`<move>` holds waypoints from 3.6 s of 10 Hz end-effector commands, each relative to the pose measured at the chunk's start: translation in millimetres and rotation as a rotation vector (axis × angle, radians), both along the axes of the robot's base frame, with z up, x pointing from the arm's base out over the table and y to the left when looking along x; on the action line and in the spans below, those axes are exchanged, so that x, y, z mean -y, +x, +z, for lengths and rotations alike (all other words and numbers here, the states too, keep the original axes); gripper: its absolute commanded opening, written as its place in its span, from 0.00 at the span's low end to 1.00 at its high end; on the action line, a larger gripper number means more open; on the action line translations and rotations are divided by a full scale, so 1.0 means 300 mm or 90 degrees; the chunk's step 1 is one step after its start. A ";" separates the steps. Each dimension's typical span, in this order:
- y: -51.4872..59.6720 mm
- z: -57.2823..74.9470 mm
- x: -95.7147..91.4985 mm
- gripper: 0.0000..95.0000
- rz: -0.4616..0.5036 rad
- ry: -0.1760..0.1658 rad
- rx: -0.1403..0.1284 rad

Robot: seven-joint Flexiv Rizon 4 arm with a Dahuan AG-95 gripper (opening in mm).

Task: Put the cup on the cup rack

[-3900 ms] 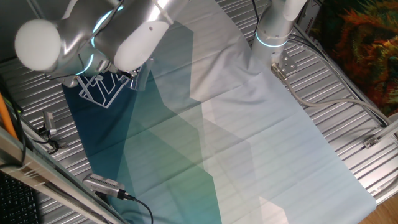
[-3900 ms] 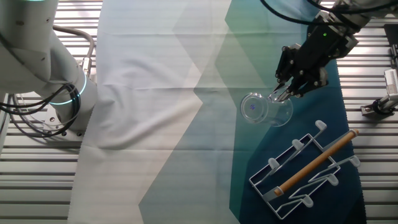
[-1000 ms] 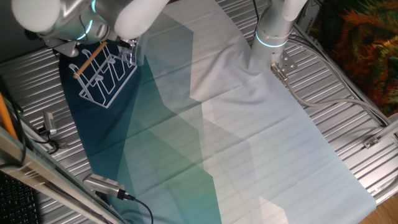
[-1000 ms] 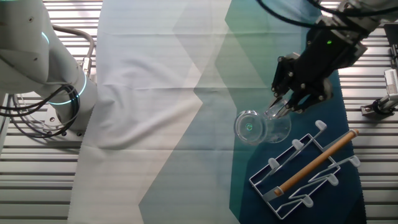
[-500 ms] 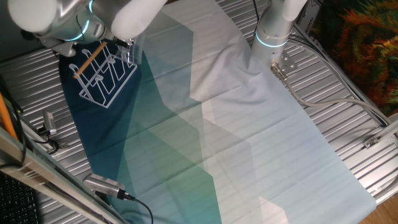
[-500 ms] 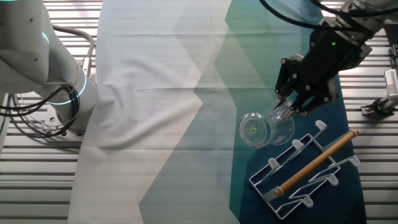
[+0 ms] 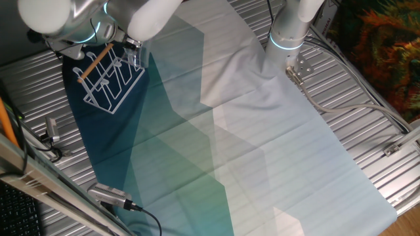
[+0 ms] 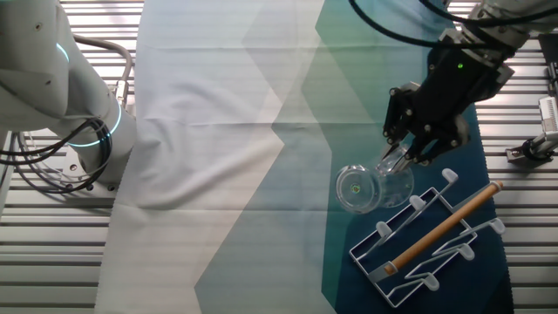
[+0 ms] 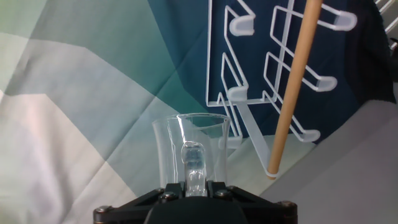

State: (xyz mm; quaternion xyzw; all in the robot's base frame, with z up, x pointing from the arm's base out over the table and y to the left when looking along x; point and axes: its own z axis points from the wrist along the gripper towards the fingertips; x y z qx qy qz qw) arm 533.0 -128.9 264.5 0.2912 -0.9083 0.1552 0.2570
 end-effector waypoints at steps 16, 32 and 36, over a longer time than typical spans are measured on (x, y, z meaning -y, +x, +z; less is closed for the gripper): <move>0.000 -0.013 -0.002 0.00 -0.086 -0.035 -0.024; 0.009 -0.038 0.077 0.00 -0.066 -0.012 -0.026; -0.018 -0.016 0.093 0.00 -0.063 -0.011 -0.027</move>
